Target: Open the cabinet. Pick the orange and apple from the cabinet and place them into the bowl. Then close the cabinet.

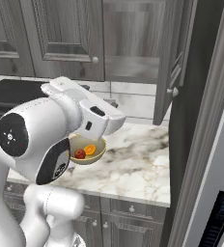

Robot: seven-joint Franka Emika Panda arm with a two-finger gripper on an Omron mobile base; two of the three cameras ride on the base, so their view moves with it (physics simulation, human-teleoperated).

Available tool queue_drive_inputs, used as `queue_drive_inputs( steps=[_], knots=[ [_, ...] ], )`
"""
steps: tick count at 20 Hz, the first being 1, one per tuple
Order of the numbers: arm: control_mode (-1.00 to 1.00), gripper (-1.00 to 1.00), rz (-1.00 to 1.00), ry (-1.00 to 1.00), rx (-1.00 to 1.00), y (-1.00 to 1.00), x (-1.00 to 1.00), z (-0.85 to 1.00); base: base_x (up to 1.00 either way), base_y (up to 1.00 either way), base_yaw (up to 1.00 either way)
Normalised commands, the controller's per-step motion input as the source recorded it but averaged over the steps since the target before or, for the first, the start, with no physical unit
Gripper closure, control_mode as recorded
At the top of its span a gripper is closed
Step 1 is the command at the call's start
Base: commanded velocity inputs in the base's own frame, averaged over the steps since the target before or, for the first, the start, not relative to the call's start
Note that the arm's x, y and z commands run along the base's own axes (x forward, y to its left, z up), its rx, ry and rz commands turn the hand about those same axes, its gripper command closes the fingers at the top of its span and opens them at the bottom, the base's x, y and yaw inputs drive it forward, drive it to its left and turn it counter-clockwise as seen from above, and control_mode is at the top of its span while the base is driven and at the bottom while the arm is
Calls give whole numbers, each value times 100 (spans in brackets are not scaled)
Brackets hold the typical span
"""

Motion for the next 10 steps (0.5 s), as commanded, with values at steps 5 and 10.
queue_drive_inputs(
  steps=[5, 10],
  knots=[
    [-100, -100, 11, -57, -11, 1, -28, -25, 0, 0, 0],
    [-100, -100, 4, -19, -2, -7, -2, -3, 0, 0, 0]
  ],
)
